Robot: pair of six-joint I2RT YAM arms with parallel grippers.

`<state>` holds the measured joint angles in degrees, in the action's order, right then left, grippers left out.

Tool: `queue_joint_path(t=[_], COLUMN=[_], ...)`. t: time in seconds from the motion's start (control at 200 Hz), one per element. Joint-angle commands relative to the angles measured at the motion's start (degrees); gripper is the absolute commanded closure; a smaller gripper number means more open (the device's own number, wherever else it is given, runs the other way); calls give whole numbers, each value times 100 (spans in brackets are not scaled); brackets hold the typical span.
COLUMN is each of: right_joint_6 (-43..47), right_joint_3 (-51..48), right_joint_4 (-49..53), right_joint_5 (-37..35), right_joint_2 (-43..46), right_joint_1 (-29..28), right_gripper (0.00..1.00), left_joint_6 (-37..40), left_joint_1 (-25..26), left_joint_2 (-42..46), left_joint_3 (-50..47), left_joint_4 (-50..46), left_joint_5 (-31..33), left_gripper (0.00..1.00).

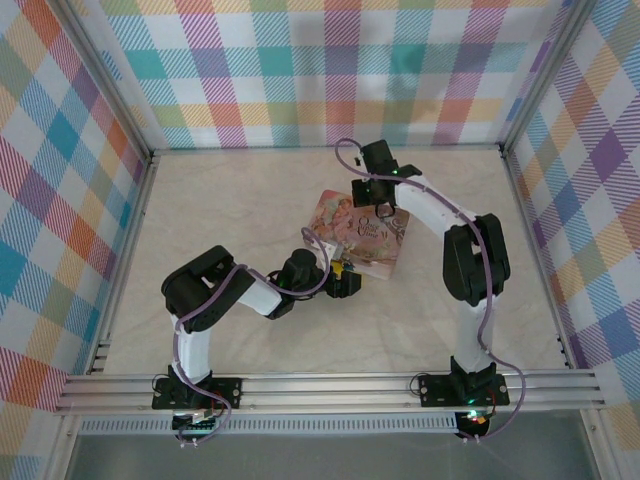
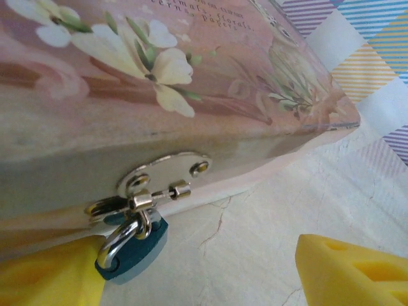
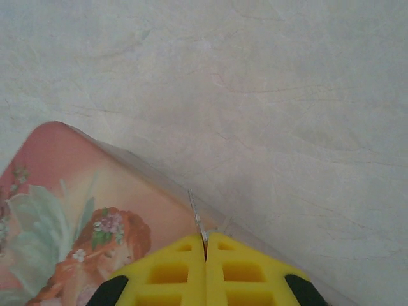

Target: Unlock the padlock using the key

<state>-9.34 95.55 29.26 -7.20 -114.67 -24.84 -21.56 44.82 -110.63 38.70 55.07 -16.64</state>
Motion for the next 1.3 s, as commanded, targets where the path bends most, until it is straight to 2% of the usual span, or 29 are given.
queue_joint_path(t=[0.0,0.18,0.38,0.62,0.75,0.975,1.295], right_joint_6=[50,-174,-485,-790,-910,-936,-732], right_joint_3=[171,-394,-1454,-2365,-2479,-2426,-2303], right_joint_4=[311,346,375,137,38,-226,-437], right_joint_5=[-321,-809,-1366,-1433,-1350,-652,-81], right_joint_2=[557,1177,1881,1905,1639,1329,1091], right_joint_1=[44,219,547,858,869,822,657], right_gripper=[100,100,100,100,100,100,100], left_joint_6=[129,139,130,16,-16,-32,-228], left_joint_1=[-44,-96,-111,-114,-114,-114,-306], left_joint_2=[260,305,271,18,-55,-44,-123], left_joint_3=[-95,-100,-39,107,172,122,-44], left_joint_4=[122,118,142,230,216,213,708], left_joint_5=[3,-83,-196,-452,-547,-452,-487], left_gripper=[24,25,26,26,25,23,19])
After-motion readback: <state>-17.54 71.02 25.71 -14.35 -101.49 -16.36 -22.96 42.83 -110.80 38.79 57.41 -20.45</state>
